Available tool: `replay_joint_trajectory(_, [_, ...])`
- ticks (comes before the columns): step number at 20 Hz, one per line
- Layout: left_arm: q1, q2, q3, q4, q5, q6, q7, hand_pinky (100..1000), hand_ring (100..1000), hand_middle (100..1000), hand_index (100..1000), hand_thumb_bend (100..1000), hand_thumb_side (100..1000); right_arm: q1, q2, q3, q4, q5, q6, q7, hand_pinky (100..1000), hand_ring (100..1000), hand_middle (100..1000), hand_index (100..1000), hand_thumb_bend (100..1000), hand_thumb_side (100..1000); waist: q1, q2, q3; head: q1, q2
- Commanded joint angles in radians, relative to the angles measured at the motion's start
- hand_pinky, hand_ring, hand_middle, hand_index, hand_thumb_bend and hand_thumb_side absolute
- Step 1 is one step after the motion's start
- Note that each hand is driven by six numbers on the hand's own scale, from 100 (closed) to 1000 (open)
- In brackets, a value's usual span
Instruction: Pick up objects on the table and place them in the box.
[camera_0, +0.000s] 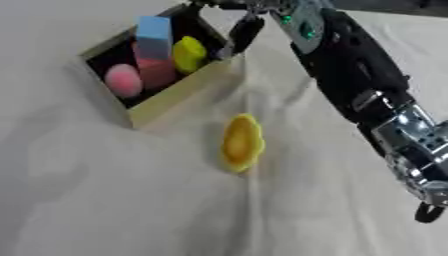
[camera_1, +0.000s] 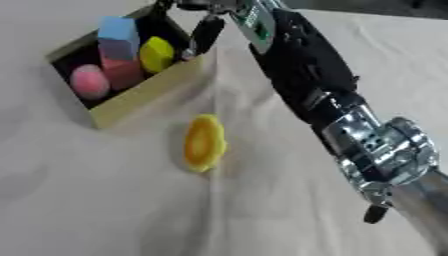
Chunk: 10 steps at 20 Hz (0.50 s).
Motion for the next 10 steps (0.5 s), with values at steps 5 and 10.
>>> replay_joint_trajectory(5, [0.011, 0.031, 0.019, -0.016, -0.012, 0.003, 0.016, 688, 782, 659, 803, 520, 518, 0.045, -0.16, 0.064, -0.192, -0.109, -0.064, -0.046, 864, 903, 774, 872, 398, 214, 0.007, -0.039, -0.017, 0.027, 0.016])
replay_joint_trajectory(10, [0.025, 0.046, 0.032, -0.016, -0.022, 0.003, 0.034, 688, 782, 659, 803, 519, 519, 0.149, -0.279, 0.116, -0.313, -0.183, -0.11, -0.063, 861, 898, 769, 866, 394, 225, 0.015, -0.04, -0.03, 0.054, 0.021])
